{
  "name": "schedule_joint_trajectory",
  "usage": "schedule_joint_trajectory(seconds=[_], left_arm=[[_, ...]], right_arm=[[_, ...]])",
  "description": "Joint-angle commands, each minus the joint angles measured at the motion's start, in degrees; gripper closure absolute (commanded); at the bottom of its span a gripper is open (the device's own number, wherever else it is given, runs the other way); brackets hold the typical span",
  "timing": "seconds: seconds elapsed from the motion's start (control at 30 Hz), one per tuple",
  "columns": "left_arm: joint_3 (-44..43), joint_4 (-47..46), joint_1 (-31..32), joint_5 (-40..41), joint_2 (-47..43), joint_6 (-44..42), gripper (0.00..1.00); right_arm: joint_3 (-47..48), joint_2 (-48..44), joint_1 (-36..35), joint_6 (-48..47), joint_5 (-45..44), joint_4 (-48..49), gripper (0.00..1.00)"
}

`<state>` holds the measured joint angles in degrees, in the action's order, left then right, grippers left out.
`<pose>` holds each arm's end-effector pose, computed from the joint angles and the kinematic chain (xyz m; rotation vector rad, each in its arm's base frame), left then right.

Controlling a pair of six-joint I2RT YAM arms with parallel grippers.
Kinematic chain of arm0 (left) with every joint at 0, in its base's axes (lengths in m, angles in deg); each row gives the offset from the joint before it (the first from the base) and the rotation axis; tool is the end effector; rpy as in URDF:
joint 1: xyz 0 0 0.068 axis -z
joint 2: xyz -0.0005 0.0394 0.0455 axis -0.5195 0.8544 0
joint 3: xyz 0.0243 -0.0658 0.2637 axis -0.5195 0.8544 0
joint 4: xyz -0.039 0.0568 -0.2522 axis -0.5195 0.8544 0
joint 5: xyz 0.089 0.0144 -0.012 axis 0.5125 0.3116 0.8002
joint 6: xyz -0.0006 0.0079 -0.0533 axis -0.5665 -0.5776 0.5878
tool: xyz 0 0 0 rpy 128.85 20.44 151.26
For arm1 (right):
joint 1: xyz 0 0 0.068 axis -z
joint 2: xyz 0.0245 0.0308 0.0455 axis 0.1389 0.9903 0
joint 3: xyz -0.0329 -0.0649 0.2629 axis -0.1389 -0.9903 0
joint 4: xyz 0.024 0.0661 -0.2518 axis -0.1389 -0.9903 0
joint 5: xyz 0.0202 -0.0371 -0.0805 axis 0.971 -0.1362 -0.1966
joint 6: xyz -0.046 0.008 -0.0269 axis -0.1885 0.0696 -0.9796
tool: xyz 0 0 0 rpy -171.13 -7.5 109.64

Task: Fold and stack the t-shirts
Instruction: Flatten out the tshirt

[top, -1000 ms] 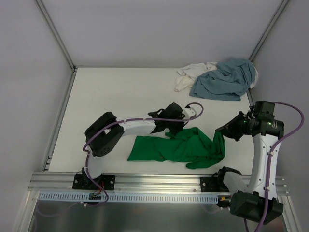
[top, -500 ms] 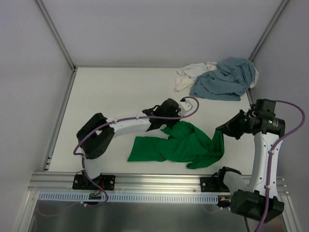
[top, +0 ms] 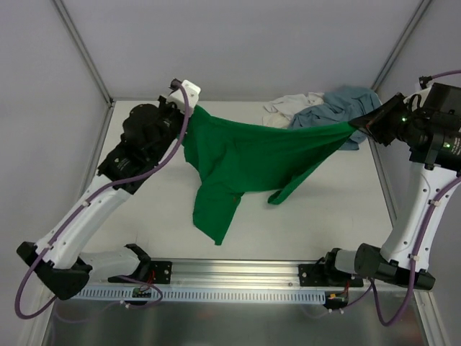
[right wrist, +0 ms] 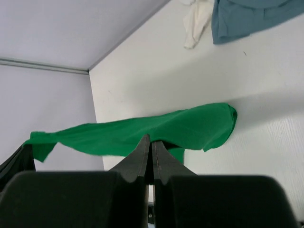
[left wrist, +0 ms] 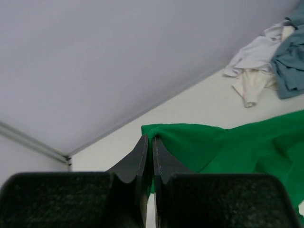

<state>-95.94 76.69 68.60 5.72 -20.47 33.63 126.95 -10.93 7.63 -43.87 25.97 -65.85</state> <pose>0.2057 -0.1436 0.4700 0.5400 1.4241 0.0193 0.1941 -0.0367 0.5122 0.2941 2.0369 0.5369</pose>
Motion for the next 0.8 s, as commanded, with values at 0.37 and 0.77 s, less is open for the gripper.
schedule_joint_trajectory(seconds=[0.37, 0.77], left_arm=[[-15.0, 16.0, -0.8, 14.4, -16.1, -10.0, 1.00], [-51.2, 41.4, -5.5, 7.2, -16.3, -2.8, 1.00]], right_arm=[[10.9, -6.4, 1.8, 1.0, 2.2, -2.3, 0.99], [24.2, -16.0, -0.8, -0.6, -9.2, -5.0, 0.99]])
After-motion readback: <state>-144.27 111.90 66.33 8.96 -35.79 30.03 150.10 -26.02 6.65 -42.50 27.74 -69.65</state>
